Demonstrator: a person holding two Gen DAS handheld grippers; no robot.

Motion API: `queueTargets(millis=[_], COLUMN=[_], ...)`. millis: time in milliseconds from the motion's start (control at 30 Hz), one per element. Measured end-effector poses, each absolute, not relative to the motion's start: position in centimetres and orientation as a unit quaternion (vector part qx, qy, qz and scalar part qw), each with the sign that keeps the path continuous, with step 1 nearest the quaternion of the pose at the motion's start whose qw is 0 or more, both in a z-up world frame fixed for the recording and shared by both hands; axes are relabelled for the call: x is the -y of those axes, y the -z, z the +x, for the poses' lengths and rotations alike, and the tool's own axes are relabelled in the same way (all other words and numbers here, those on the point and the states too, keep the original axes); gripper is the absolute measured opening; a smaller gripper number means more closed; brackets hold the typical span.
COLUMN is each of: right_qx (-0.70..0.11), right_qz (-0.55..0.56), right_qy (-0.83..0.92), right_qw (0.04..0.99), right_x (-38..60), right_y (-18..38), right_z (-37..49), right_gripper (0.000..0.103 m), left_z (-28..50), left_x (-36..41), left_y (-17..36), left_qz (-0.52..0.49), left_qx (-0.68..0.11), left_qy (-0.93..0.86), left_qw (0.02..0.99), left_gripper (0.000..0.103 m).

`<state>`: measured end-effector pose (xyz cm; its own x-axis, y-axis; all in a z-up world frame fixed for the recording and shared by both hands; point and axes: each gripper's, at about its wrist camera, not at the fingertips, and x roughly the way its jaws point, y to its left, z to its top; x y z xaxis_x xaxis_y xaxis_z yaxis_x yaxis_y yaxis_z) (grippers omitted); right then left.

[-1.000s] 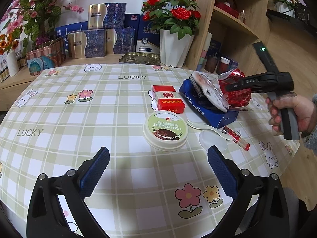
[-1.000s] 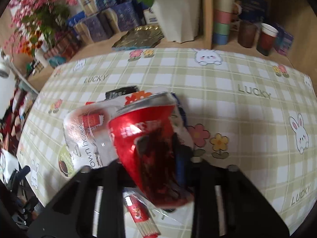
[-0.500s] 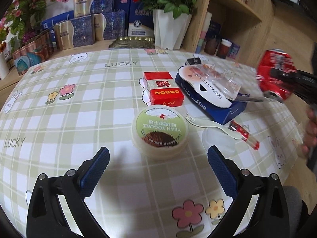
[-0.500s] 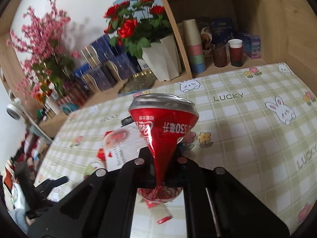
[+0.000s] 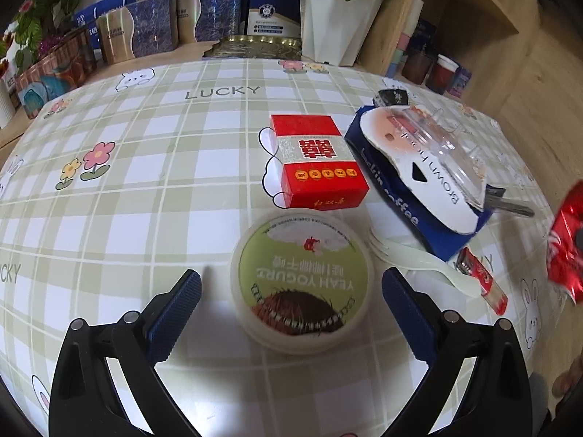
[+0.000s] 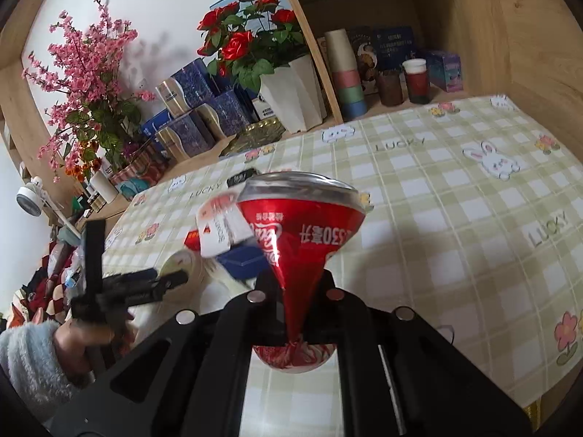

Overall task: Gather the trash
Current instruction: 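Grasp the YEAH YOGURT lid with the left tool while the right tool holds the can, then carry the red can over the bin and open the right tool while the left tool holds the lid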

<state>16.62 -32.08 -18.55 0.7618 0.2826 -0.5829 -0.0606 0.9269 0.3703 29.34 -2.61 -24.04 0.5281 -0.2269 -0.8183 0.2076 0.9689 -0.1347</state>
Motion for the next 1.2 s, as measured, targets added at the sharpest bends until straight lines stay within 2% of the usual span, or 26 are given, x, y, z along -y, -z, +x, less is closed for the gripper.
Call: queueTargets(millis=[233,300,367,700,1200], right_qx=[-0.343,-0.345,-0.344,-0.346,-0.358], right_qz=[0.170,0.169,0.163,0.167,0.170], right_qy=[-0.102,-0.105,-0.107,-0.121,-0.143], right_qw=[0.918,0.918,0.918,0.915,0.907], right_x=[31.4,31.1,30.8,29.8,27.8], right_y=[19.7,19.8,19.9,19.8,18.5], right_z=[16.2,16.1,16.1,15.1,10.7], right_gripper=[0.008,0.008,0.008,0.008,0.008], left_z=[29.8,29.4,29.2,25.7,12.5], left_x=[3.8,3.8,3.7,2.7,0.9], left_y=[24.7,24.5,24.3,21.4,16.4], left_qz=[0.024,0.037,0.033,0.012,-0.015], left_qx=[-0.464,-0.450,-0.448,-0.425,-0.399], left_qy=[0.114,0.115,0.125,0.147,0.164], left_qw=[0.878,0.885,0.884,0.893,0.902], left_gripper=[0.097,0.083,0.081,0.081,0.081])
